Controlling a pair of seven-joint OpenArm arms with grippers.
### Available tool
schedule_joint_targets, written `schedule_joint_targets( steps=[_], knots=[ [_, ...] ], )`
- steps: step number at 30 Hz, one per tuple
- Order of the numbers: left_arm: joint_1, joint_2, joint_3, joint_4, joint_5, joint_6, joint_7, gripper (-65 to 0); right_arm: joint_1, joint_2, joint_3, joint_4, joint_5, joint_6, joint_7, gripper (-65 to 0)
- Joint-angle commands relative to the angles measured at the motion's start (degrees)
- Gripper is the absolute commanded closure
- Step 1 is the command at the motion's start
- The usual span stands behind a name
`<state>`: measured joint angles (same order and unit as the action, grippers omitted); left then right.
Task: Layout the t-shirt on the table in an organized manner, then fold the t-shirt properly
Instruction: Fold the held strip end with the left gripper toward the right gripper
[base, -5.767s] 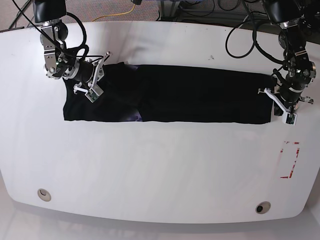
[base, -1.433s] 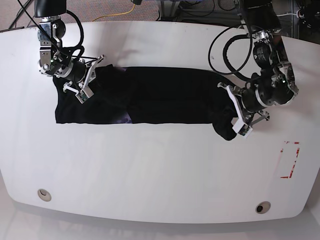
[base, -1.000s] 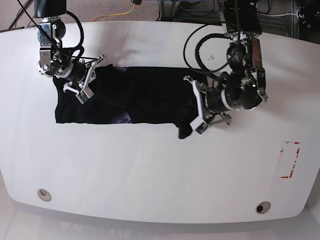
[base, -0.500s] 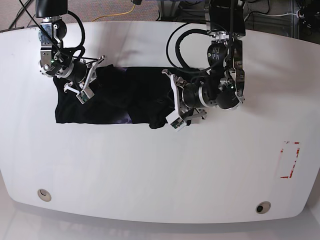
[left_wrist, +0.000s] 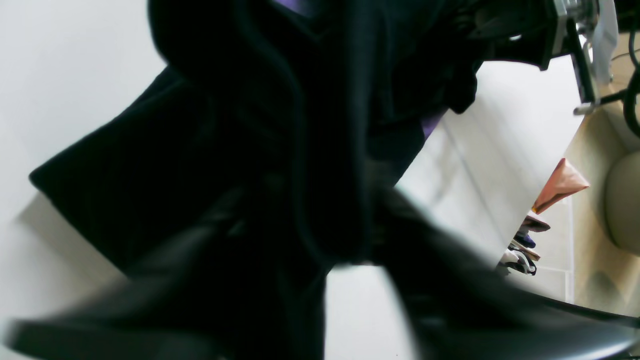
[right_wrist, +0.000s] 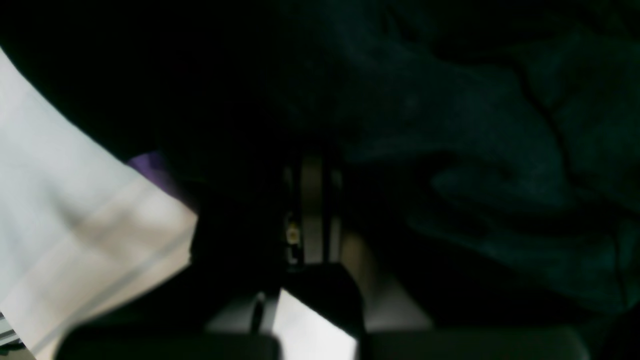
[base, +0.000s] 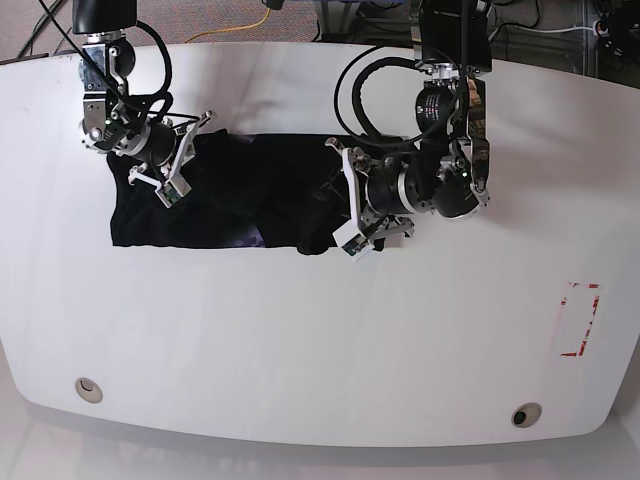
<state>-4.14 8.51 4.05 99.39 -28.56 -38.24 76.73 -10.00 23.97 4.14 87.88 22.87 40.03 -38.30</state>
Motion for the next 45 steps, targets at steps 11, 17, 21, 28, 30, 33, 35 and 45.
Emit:
schedule_joint_targets(
  steps=[11,17,21,28,30,33,35,45],
  knots=[
    [-2.7,0.5,0.1,3.5,-10.4,-0.5,-0.6,-47.1,-0.2,0.4,-0.1,1.1,-1.3,0.0,-2.8,-0.5],
    [-5.2,0.5,-2.9,4.2,-12.2,-0.5,0.8,-47.1,-0.2,0.4,-0.1,1.1,-1.3,0.0,-2.8,-0.5],
    [-6.5,-1.9,-6.1,4.1,-12.1,-0.4,0.8,-47.1,-0.2,0.4,-0.1,1.1,-1.3,0.0,-2.8,-0.5],
    [-6.6,-8.6,-7.6,4.1,-6.7,-0.4,-1.0,-47.1,-0.3,0.4,-0.1,1.2,-1.3,0.0,-2.8,-0.5],
    [-6.5,-10.1,-7.4,4.1,-4.9,-0.4,-2.5,-47.1,-0.3,0.4,-0.1,1.2,-1.3,0.0,-2.8,-0.5],
    [-5.7,-12.3,-5.8,3.9,-2.3,-0.4,-4.2,-46.9,-0.3,0.4,-0.1,1.2,-1.3,0.0,-2.8,-0.5],
    [-4.9,-13.5,-4.5,4.0,-0.5,-0.4,-5.4,-46.9,-0.2,0.3,-0.2,1.2,-1.3,0.0,-2.8,-0.5],
    [-4.4,-13.4,3.8,4.1,1.1,-0.1,-6.4,-46.9,-0.2,0.2,-0.2,1.2,-1.3,0.0,-2.8,-0.5]
  ],
)
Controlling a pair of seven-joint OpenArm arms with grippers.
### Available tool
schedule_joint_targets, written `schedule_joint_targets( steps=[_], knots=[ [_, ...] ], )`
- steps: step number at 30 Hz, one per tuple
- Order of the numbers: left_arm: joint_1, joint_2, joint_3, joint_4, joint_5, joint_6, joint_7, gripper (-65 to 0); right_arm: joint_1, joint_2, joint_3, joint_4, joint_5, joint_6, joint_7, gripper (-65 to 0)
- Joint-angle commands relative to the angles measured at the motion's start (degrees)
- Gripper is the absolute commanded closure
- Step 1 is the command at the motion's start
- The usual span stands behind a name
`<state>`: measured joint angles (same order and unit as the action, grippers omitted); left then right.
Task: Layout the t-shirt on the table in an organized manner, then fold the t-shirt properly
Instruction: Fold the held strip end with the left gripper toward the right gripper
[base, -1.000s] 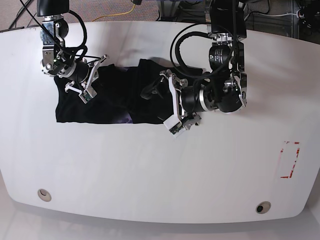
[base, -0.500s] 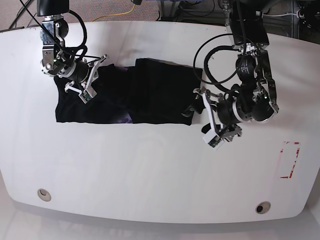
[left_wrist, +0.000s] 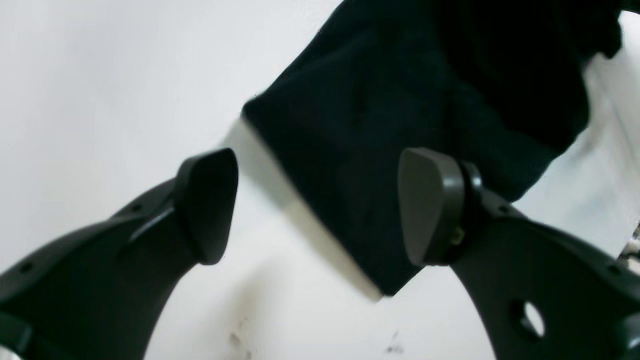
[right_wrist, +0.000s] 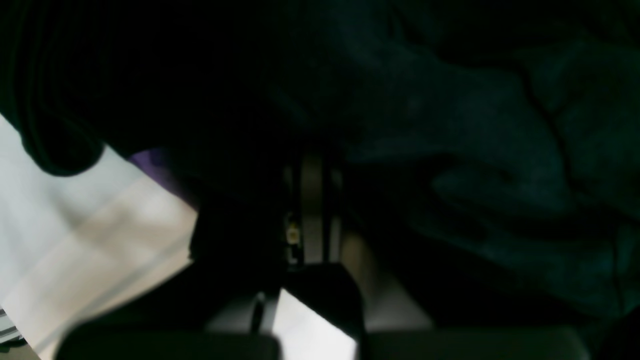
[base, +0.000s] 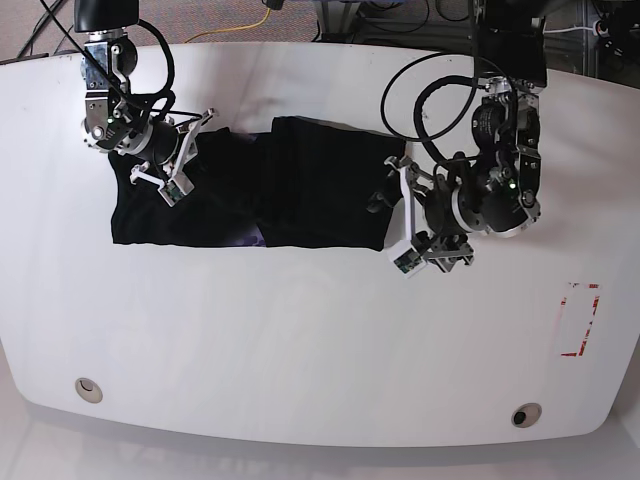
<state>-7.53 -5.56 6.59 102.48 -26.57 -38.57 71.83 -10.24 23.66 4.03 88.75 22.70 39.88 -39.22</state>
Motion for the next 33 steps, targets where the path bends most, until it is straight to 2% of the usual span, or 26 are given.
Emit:
schedule_joint_targets(
  steps=[1,6,11,16,23,28,33],
  knots=[
    [-1.0,1.2,2.0,1.0,-0.8,0.2,-1.6,-47.1,0.0,0.3,-0.1,0.3,-1.1,0.1,-1.9,-0.5],
    [-1.1,4.1,5.0,1.0,3.1,-0.1,-1.8,-48.9,0.0,-0.5,-0.1,0.3,-1.2,0.1,-1.9,-0.5],
    [-1.4,7.6,8.8,0.9,4.1,-0.1,-1.9,-57.5,0.0,-0.6,-0.1,0.3,-1.2,0.1,-1.9,-0.5],
    [-2.1,11.1,9.9,-0.5,4.4,0.3,-1.9,-62.4,-0.1,-0.9,-0.1,0.9,-1.2,0.1,-1.9,-0.5],
    [-4.8,14.6,10.7,-10.4,7.1,0.3,-2.1,-62.8,-0.1,-0.8,-0.1,1.1,-1.2,0.1,-1.9,-0.5],
    [-5.3,14.6,10.9,-15.7,7.4,0.4,-5.8,-62.6,-0.1,-0.8,-0.1,1.1,-1.2,0.1,-1.9,-0.5],
    [-5.3,14.6,14.4,-19.4,7.5,0.4,-9.6,-62.6,-0.1,-0.6,0.0,1.1,-1.2,0.1,-1.9,-0.5]
  ],
)
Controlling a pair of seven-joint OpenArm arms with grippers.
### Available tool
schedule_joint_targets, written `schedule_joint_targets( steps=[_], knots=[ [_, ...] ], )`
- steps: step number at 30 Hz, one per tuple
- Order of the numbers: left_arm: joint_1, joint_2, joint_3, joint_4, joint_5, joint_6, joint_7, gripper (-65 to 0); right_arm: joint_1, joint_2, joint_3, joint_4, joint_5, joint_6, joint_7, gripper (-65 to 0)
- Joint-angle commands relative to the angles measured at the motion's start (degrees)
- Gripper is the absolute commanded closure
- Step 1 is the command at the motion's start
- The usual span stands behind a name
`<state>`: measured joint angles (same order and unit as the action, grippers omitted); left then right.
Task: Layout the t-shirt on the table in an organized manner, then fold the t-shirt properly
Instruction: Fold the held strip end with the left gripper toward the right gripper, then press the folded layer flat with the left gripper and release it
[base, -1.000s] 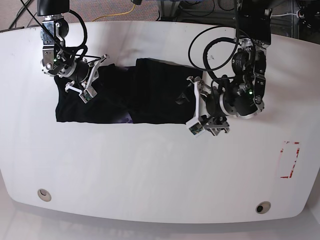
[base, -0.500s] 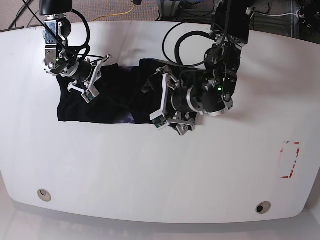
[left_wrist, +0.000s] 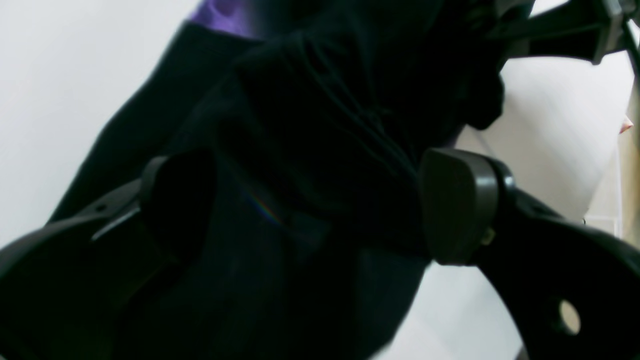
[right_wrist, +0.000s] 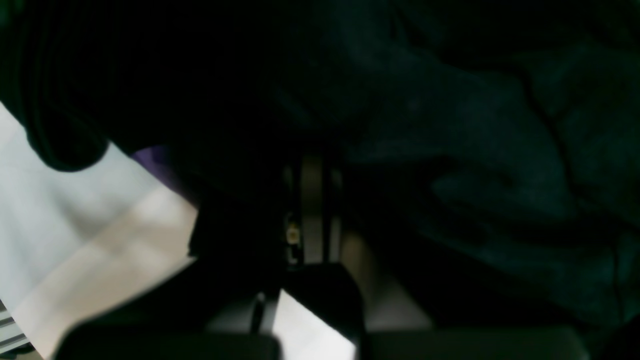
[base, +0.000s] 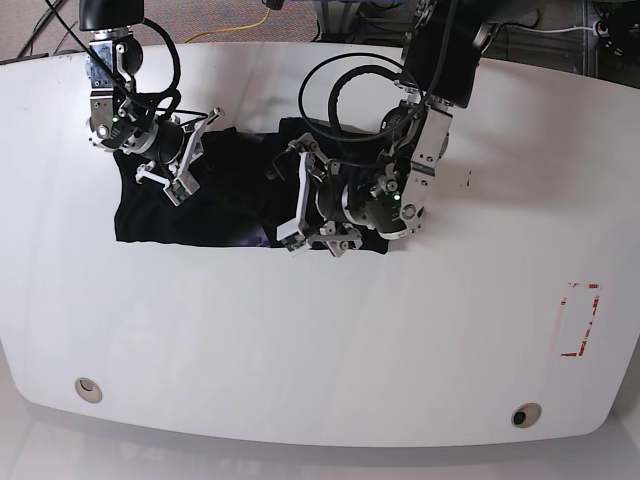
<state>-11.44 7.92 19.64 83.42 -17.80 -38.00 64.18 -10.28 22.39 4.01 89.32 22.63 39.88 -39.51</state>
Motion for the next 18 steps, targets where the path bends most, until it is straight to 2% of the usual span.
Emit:
schedule_joint_targets(
  steps=[1,6,14,18],
  knots=[
    [-1.3,1.1,1.9,-1.1,-1.2,-0.2,-2.3,-62.6,0.0,0.7,0.0,0.6,-1.1,0.1,-1.6,-0.5],
    [-1.4,1.1,3.0,-2.1,-1.2,-0.2,-2.4,-61.1,0.0,0.7,0.0,0.6,-1.1,0.1,-1.6,-0.5],
    [-1.5,1.1,3.1,-2.1,-1.2,0.0,-2.4,-43.5,0.0,0.5,0.2,0.6,-1.1,0.1,-1.6,-0.5],
    [-1.5,1.1,3.1,-1.9,-1.2,3.0,-2.4,-35.1,0.0,0.5,0.3,0.6,-1.1,0.1,-1.6,-0.5]
  ],
)
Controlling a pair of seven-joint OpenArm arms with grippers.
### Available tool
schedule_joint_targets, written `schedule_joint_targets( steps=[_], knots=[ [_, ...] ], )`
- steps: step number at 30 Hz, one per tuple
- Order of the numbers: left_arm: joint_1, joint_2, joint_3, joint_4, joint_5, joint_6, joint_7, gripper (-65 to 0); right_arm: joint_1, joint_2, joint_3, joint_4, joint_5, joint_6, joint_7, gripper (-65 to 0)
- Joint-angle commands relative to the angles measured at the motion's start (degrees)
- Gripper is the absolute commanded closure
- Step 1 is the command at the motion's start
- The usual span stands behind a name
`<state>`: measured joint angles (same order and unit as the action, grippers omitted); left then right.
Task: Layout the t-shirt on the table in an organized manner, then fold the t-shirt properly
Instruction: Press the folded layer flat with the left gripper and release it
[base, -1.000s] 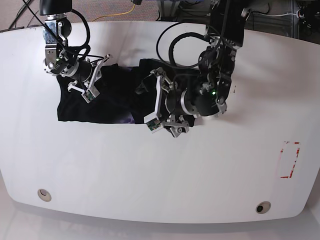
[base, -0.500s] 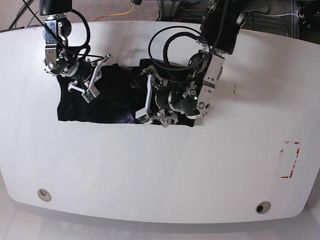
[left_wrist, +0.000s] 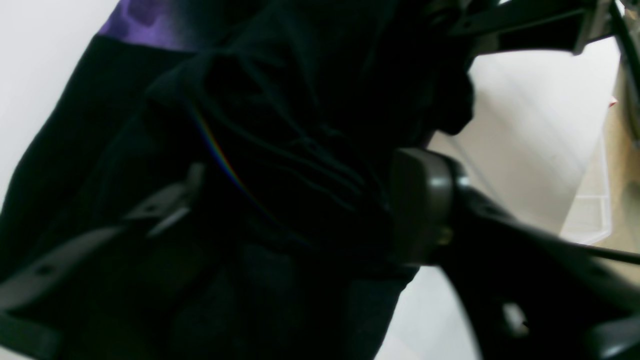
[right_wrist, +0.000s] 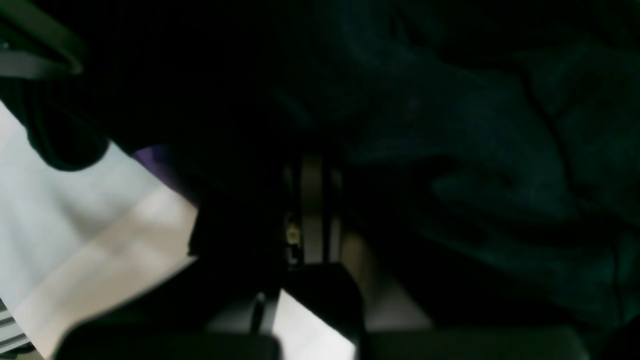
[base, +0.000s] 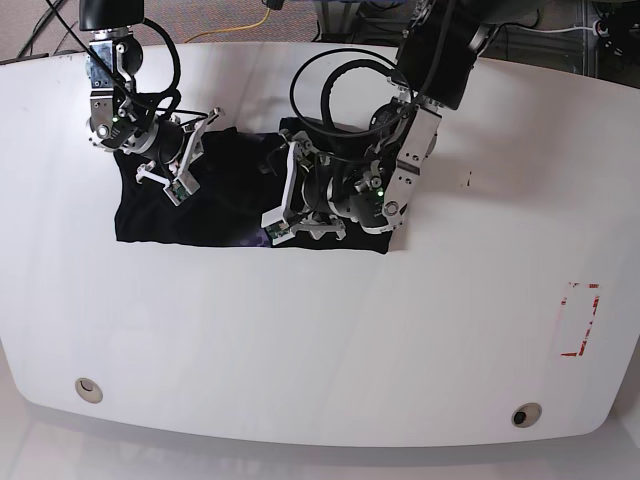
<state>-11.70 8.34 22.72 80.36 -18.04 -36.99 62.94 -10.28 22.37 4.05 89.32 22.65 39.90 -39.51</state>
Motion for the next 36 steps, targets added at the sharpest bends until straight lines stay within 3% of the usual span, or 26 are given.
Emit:
schedule_joint_targets(
  steps=[1,6,9,10,27,36],
  knots=[
    [-1.3,0.7,0.0,1.2,-1.0,2.9,-1.2,-32.8,0.0,0.5,0.2,0.6,-1.1,0.1,-1.6,-0.5],
    [-1.4,0.7,0.0,0.9,-1.0,8.1,-1.2,-15.0,0.0,0.5,0.2,0.6,-1.1,0.1,-1.6,-0.5],
    [-2.3,0.7,0.0,0.9,-1.0,10.0,-1.2,-2.4,0.0,0.5,0.2,0.6,-1.1,0.1,-1.6,-0.5],
    [-2.4,0.7,0.0,0.9,-1.0,10.3,-1.2,-0.8,0.0,0.5,0.2,0.6,-1.1,0.1,-1.6,-0.5],
    [-6.4,0.7,-0.3,0.9,-0.6,12.0,-1.2,0.0,0.0,0.5,0.2,0.6,-1.1,0.1,-1.7,-0.5],
    [-7.9,0.7,-0.1,0.8,3.8,12.0,-3.2,0.0,0.0,0.4,0.2,0.6,-1.1,0.1,-2.9,-0.5]
  ],
)
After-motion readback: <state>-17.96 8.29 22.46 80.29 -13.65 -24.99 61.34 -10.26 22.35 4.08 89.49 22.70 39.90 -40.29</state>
